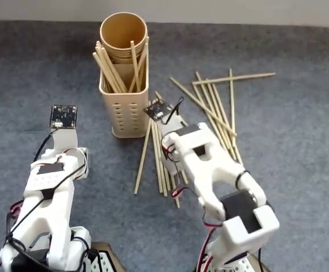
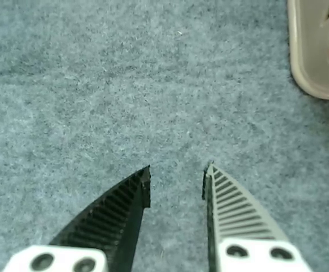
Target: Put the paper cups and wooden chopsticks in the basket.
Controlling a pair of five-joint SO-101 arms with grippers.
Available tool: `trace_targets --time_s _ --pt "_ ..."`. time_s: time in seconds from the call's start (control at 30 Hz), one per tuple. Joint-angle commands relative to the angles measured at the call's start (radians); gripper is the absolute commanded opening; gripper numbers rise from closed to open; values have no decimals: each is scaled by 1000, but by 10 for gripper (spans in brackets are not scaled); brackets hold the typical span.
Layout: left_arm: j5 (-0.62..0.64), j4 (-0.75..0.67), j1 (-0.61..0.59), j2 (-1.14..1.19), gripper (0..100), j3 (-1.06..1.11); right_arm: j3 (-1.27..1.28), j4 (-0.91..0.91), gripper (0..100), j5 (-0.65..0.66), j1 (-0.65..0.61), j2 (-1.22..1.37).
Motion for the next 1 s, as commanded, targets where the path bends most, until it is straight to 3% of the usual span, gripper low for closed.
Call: trace_targets --time_s 0.0,0.3,0.53,0.73,0.97 --pt "-6 -12 13 -16 178 -5 -56 24 14 -23 73 18" --pt "-6 -12 13 -16 178 -5 -105 28 5 -44 183 -41" --pt "-6 -15 16 -16 178 -5 -127 21 5 -169 228 -519" --pt "-6 -15 18 -16 178 -5 -124 -185 5 -239 88 -946" --pt "-6 -15 18 -16 178 -4 -128 -519 5 -245 -105 -909"
